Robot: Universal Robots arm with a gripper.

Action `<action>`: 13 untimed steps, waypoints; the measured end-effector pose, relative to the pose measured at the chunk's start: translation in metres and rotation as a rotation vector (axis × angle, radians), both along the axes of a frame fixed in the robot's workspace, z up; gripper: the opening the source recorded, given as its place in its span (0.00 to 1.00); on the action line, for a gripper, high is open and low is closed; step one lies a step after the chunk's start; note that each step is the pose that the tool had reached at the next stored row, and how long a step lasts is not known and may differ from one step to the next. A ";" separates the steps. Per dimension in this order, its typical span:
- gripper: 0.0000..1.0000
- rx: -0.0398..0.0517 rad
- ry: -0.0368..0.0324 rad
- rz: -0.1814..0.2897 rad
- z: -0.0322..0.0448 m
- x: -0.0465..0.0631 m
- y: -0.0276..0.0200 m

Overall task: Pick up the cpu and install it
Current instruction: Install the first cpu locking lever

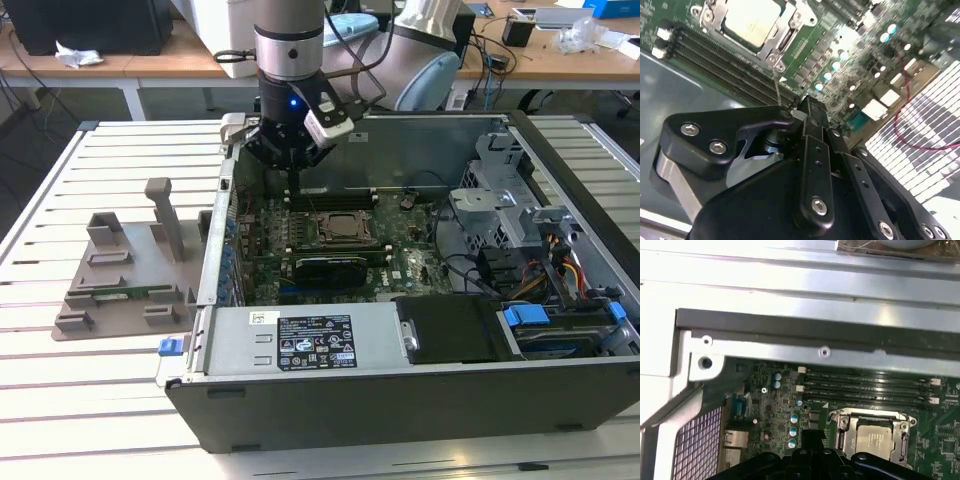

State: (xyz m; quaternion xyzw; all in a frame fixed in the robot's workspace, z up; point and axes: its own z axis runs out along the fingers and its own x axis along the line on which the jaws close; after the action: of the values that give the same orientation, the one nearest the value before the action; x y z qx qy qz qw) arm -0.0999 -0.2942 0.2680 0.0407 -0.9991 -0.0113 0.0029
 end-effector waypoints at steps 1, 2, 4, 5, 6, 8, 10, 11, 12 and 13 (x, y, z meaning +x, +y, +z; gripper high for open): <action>0.11 0.0001 0.0000 0.000 -0.0008 0.000 0.0024; 0.11 0.0001 -0.0001 0.000 -0.0017 0.000 0.0049; 0.11 0.0002 -0.0002 0.000 -0.0036 0.000 0.0087; 0.11 0.0002 -0.0001 0.000 -0.0044 0.000 0.0093; 0.11 0.0001 -0.0001 0.000 -0.0050 0.000 0.0094; 0.11 0.0001 0.0001 0.000 -0.0056 0.003 0.0094; 0.11 0.0002 0.0004 0.000 -0.0062 0.017 0.0094; 0.11 0.0001 0.0021 0.000 -0.0065 0.027 0.0094; 0.11 0.0009 0.0065 0.000 -0.0076 0.038 0.0095; 0.11 0.0048 0.0084 0.000 -0.0082 0.041 0.0094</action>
State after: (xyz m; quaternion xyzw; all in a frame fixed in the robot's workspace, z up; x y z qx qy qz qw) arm -0.0589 -0.2848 0.2597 0.0409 -0.9990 -0.0139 0.0071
